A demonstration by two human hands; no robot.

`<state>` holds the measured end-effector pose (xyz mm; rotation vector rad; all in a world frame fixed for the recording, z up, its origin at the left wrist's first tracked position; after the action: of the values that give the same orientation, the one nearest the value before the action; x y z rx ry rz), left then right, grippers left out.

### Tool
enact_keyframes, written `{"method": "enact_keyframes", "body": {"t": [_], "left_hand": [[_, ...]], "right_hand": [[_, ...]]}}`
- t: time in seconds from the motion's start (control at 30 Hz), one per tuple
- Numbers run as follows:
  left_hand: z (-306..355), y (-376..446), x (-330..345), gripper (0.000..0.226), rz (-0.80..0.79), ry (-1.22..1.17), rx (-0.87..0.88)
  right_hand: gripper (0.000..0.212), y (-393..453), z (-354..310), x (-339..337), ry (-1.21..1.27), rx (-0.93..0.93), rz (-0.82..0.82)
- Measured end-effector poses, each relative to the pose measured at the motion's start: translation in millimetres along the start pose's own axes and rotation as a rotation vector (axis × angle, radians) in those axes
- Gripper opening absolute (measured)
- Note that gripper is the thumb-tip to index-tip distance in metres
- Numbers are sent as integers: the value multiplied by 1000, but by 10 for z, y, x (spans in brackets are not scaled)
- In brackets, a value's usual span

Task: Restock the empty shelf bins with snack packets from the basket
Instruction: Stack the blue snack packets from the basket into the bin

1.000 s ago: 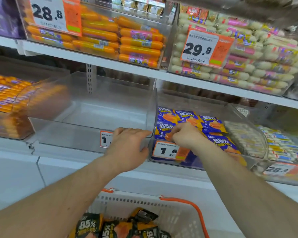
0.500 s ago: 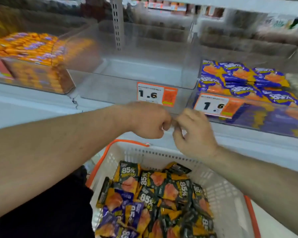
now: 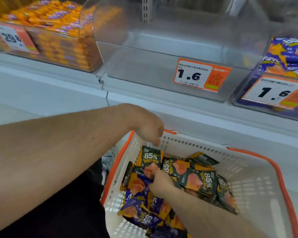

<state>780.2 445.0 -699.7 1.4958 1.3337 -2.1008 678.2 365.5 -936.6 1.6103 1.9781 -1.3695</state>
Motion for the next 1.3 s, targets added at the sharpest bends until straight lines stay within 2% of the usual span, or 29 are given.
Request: {"method": "enact_keyframes", "body": {"t": [0.13, 0.23, 0.33, 0.4, 0.57, 0.67, 0.73, 0.87, 0.9, 0.93, 1.03, 1.1, 1.13, 1.2, 1.3], "left_hand": [[39, 6, -34, 52, 37, -38, 7], [105, 33, -63, 51, 49, -42, 22], [177, 42, -129, 51, 99, -33, 27], [214, 45, -180, 57, 146, -63, -3], [309, 56, -300, 73, 276, -282, -53], [472, 32, -419, 51, 452, -405, 8], [629, -15, -513, 30, 537, -562, 87], [852, -142, -714, 13, 648, -888, 133], [875, -169, -777, 6, 697, -1004, 126], [886, -183, -839, 10, 760, -1119, 117], [951, -201, -1010, 7, 930, -1523, 92], [1046, -173, -1079, 5, 960, -1788, 81], [1112, -148, -1108, 8, 951, -1901, 85], [1282, -102, -1162, 17, 908, -2082, 145], [1562, -46, -1236, 26, 854, -2249, 217]], "right_hand": [[37, 0, 12, -104, 100, 62, -2], [13, -37, -52, -479, 101, 0, 71], [11, -113, -131, -1000, 35, -94, 165], [1, -232, -195, -1408, 12, -169, 198], [21, -615, -310, -2374, 73, -287, 323], [22, -857, -329, -2797, 184, -341, 368], [25, -1007, -333, -2993, 251, -386, 377], [24, -1192, -367, -3292, 379, -419, 499], [23, -1235, -386, -3389, 425, -421, 591], [24, -1290, -403, -3497, 473, -416, 710], [27, -1513, -418, -3801, 568, -371, 1178], [29, -1622, -383, -3909, 637, -345, 1427], [29, -1640, -366, -3925, 691, -336, 1477], [28, -1628, -364, -3887, 790, -317, 1455], [25, -1572, -415, -3767, 928, -338, 1280]]}}
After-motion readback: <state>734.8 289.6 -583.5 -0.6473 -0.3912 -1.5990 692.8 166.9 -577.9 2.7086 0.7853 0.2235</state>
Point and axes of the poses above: each hand's wrist, its own y-axis towards the middle knuckle, its own x-axis out of the palm, z = x × y, the point moved 2 cm from there along y, towards the middle knuckle, and after that the axes turned 14 degrees about z, right-handed, at the moved point
